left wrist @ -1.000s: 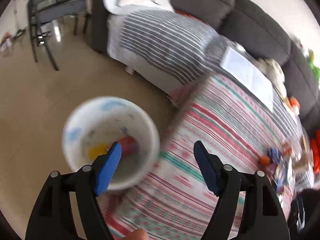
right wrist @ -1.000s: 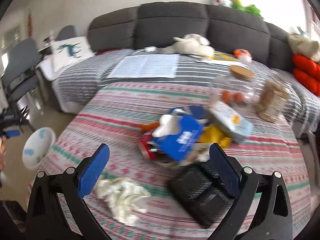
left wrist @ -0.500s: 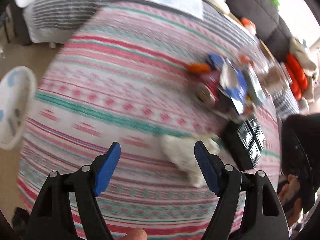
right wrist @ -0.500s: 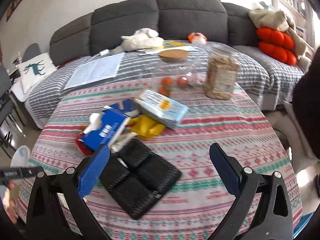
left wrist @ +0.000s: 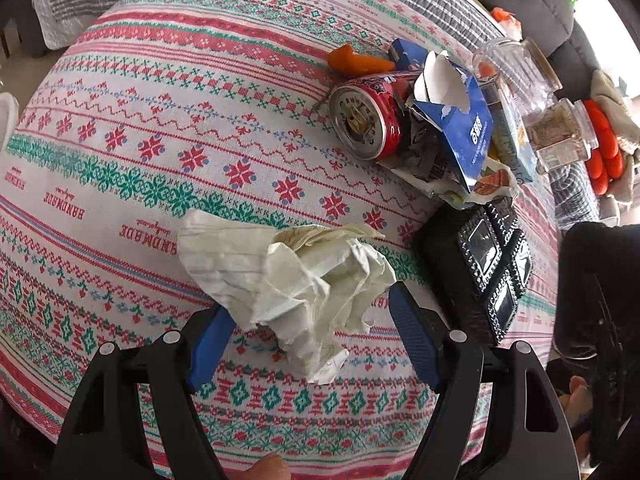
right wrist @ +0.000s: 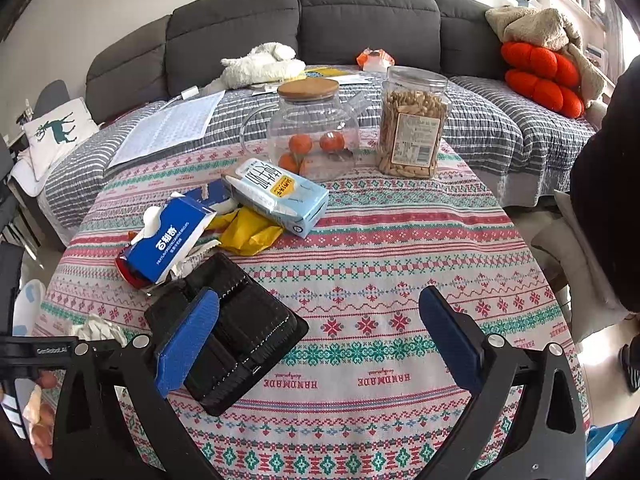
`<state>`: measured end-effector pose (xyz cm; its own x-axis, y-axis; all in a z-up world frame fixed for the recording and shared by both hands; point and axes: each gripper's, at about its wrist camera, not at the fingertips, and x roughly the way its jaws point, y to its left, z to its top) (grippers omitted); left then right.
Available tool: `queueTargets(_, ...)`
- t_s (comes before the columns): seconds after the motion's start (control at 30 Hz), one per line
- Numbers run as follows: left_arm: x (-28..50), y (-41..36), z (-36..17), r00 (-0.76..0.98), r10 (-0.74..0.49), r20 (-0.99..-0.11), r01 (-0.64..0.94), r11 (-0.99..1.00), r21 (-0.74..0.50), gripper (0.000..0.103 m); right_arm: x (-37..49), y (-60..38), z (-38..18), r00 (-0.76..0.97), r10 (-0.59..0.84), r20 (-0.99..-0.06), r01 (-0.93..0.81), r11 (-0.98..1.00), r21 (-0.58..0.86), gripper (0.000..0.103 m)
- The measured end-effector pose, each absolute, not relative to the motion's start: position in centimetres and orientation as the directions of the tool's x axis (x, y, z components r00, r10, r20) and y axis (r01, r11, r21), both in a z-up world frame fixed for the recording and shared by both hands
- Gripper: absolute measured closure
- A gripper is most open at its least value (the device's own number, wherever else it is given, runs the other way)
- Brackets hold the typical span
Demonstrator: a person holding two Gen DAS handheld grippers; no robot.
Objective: Collect trash
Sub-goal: 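Grasp the crumpled white paper with the left tool and lift it, then grasp the blue biscuit box with the right tool while the left tool holds the paper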
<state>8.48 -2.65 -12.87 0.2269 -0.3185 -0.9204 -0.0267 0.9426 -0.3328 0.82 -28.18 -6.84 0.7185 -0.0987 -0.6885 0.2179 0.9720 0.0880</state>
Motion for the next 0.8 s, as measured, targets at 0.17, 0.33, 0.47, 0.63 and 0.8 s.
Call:
queueTargets(0.17,8.2,-3.7,-12.6,0.258,-0.258,-0.931,0.048,0.966,-0.254,0.057,1.6,-26.8,-6.9,0.719,-0.078,-0.69,0.184,0.979,0.081,0.007)
queueTargets(0.33,7.8,-2.5,-11.7,0.286,-0.274,-0.918,0.084,0.962,-0.261,0.073,3.3,-24.3,-7.0,0.714,-0.036,-0.699,0.129,0.988,0.081,0.007)
queueTargets(0.47,7.4,-1.2,-9.9,0.359,-0.26,-0.896,0.107,0.966,-0.237,0.073,5.7,-23.4,-6.8,0.705,0.044,-0.707,0.114,0.978,0.175,0.007)
queueTargets(0.63,6.9,0.4,-7.4,0.471,-0.225,-0.853,0.122,0.974,-0.19,0.073,10.1,-22.1,-6.6,0.682,0.121,-0.721,0.11,0.958,0.265,0.007)
queueTargets(0.8,7.2,2.1,-5.9,0.552,-0.185,-0.813,0.111,0.983,-0.148,0.073,13.6,-20.2,-8.1,0.626,0.152,-0.765,0.111,0.953,0.281,0.007)
